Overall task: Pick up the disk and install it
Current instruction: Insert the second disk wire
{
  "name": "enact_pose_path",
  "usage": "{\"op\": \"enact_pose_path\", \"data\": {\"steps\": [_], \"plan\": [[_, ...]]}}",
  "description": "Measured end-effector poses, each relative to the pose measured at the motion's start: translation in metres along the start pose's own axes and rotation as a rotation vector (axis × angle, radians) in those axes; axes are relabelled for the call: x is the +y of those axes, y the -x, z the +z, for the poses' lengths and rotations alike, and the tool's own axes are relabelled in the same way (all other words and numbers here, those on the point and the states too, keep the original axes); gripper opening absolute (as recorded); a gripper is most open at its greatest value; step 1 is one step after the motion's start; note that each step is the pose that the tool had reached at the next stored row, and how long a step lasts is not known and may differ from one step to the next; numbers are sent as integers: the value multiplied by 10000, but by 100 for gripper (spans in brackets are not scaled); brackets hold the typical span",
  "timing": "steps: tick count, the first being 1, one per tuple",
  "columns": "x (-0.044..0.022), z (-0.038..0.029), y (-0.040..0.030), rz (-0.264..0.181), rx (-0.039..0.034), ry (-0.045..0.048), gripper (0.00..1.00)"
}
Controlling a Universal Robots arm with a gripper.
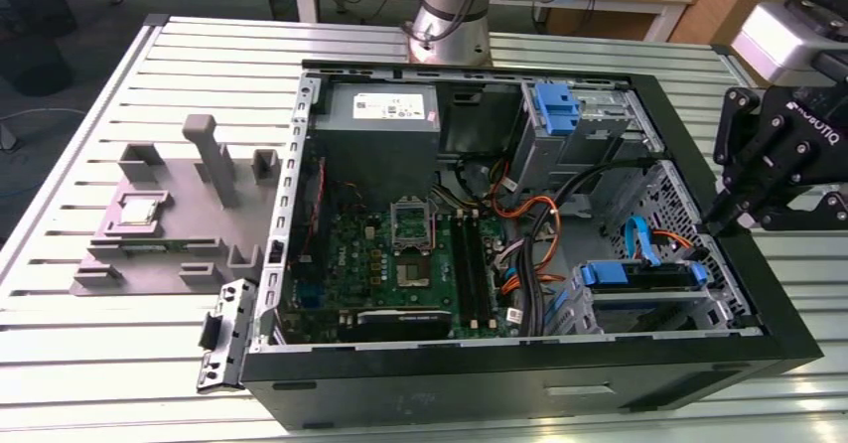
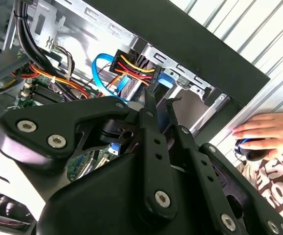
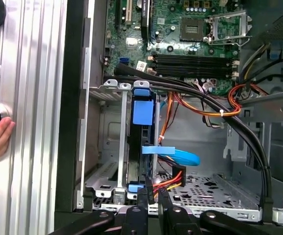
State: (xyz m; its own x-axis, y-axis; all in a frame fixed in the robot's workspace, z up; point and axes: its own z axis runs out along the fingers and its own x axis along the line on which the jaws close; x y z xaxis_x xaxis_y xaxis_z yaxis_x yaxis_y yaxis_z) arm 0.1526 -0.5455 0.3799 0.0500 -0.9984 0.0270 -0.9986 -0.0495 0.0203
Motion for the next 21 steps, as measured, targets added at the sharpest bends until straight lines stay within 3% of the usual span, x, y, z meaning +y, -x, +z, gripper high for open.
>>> {"op": "enact_pose_path", "data": {"steps": [12,21], "plan": [[-2,151,-9,-634,13,-18,24],[-11,203,-8,-741,17,-21,24]]}}
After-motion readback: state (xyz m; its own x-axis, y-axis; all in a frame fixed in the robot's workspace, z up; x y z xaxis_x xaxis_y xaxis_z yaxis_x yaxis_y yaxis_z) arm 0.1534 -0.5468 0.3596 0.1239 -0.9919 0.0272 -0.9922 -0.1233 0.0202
